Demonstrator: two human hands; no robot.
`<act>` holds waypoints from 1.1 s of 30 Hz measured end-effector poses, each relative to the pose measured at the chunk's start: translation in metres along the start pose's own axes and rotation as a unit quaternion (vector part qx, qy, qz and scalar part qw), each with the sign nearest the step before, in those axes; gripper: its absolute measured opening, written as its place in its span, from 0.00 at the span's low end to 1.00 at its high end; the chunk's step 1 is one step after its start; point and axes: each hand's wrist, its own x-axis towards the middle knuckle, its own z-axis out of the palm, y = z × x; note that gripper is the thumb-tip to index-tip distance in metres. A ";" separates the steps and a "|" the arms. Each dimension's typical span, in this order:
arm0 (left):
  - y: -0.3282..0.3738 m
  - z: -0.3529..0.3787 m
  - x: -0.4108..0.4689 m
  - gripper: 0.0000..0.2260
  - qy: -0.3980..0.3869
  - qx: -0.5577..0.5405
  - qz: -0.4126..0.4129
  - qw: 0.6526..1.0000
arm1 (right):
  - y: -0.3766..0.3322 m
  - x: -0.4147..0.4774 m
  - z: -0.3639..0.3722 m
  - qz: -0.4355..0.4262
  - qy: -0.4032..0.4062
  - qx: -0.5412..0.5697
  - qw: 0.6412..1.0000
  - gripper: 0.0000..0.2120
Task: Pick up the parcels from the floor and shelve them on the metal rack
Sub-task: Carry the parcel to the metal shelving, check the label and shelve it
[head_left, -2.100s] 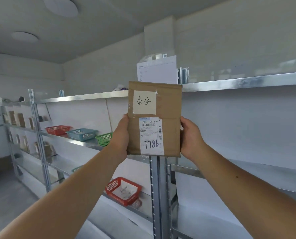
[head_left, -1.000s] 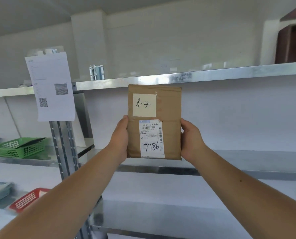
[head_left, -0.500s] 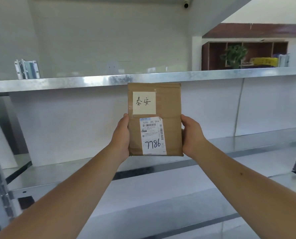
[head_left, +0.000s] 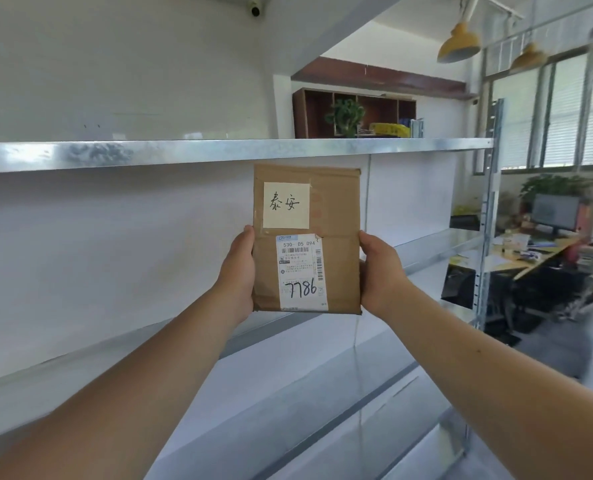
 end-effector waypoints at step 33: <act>-0.113 0.303 0.044 0.20 -0.205 0.058 -0.034 0.976 | -0.125 -0.046 -0.255 -0.115 0.262 0.002 0.958 0.20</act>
